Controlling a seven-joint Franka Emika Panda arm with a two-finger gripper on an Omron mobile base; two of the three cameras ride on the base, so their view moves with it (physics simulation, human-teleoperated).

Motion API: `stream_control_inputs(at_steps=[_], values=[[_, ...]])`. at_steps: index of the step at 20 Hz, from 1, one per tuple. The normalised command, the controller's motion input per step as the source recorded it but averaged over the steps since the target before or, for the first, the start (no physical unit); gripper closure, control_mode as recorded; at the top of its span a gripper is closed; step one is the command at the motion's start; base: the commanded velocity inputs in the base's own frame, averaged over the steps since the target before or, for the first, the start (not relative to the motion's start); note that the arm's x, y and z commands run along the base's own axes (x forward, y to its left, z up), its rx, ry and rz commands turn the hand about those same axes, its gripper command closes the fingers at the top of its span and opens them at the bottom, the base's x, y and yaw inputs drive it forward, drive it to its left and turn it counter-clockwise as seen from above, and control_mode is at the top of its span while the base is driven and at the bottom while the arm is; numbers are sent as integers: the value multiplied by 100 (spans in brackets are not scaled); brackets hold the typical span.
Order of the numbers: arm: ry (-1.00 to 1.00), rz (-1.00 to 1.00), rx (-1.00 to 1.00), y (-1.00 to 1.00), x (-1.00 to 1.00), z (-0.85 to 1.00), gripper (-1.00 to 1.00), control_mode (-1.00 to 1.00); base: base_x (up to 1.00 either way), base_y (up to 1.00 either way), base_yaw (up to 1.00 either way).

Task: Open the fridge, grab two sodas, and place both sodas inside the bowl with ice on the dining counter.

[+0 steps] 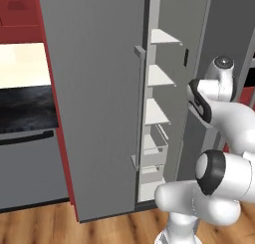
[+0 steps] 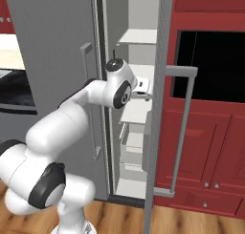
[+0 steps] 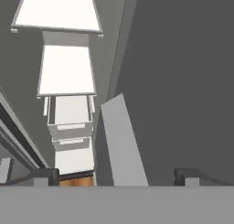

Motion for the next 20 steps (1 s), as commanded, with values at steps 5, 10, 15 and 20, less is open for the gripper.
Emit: stream_control_inputs(at_steps=[5,10,15,20], values=[[-11,0,12,59,-19,-2,-100,-100,0,0,0],[-7,0,13,100,2,-4,-100,-100,0,0,0],[-2,0,9,100,4,0,-100,-100,0,0,0],[0,0,3,81,0,0,-100,-100,0,0,0]])
